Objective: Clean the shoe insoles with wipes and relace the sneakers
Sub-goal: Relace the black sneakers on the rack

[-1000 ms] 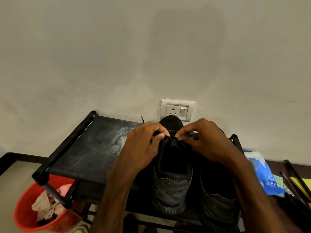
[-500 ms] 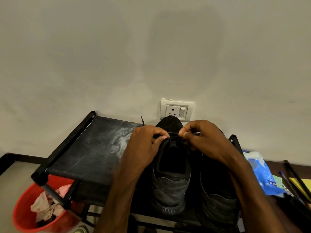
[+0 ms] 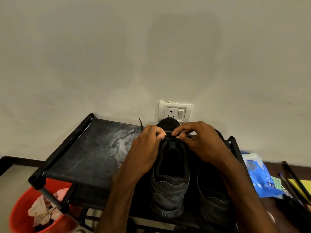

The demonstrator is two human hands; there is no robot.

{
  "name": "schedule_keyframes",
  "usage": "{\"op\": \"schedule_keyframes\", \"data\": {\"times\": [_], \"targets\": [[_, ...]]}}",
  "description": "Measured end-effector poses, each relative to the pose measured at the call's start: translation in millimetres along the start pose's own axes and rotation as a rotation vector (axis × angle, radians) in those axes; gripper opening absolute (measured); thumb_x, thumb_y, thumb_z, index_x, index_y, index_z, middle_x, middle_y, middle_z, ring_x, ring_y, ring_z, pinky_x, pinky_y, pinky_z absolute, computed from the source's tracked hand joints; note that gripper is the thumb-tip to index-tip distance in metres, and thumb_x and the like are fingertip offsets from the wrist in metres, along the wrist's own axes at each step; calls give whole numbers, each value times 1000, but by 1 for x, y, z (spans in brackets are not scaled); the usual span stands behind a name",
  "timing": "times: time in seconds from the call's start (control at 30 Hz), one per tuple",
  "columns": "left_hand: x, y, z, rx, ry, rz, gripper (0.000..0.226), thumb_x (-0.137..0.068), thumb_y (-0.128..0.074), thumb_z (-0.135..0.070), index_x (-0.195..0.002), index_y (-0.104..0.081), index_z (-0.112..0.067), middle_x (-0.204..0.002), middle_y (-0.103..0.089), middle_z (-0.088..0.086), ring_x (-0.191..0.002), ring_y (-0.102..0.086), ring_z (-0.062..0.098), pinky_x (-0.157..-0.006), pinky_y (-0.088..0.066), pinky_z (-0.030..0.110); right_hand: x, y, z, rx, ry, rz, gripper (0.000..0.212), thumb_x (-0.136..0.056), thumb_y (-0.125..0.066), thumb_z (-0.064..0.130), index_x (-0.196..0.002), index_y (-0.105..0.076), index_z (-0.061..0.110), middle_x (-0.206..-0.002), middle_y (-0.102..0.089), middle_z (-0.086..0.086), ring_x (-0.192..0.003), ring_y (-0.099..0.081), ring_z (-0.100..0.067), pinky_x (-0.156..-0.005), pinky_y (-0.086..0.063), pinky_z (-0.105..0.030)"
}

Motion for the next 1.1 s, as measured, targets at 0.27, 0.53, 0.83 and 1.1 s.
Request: {"op": "schedule_keyframes", "data": {"times": [0.27, 0.53, 0.83, 1.1], "targets": [[0, 3, 0, 21, -31, -33, 14, -104, -50, -25, -103, -62, -20, -103, -65, -10, -95, -59, 6, -87, -46, 28, -3, -3, -1, 57, -22, -21, 15, -93, -72, 15, -95, -79, 29, -95, -73, 12, -91, -66, -4, -79, -45, -8], [-6, 5, 8, 35, -41, -134, 19, -102, -55, -21, -117, -67, -21, -114, -64, -6, -101, -59, 3, -92, -49, 26, -2, -6, -6, 43, -92, -15, 14, -95, -69, 11, -90, -72, 24, -92, -69, 12, -88, -65, -5, -82, -54, -18], [-12, 5, 7, -48, -109, -177, 12, -93, -70, -21, -99, -80, -22, -97, -75, -6, -84, -61, -1, -83, -44, 9, -2, -7, -6, 39, -98, 4, 11, -96, -67, 13, -93, -73, 22, -95, -70, 10, -91, -65, -7, -88, -55, -23], [-14, -3, 13, -27, -7, -111, 9, -99, -58, -21, -92, -61, -25, -98, -61, -10, -89, -55, 4, -78, -38, 14, -2, 0, -8, -31, -89, -61, 15, -98, -65, 11, -107, -73, 20, -97, -68, 8, -90, -64, -3, -75, -50, -8]]}}
Point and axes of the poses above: each hand's wrist, its own x-axis away from the middle knuckle, its own y-axis out of the back of the hand, z = x × y, the point moved 7 cm from there along -x, towards the middle knuckle
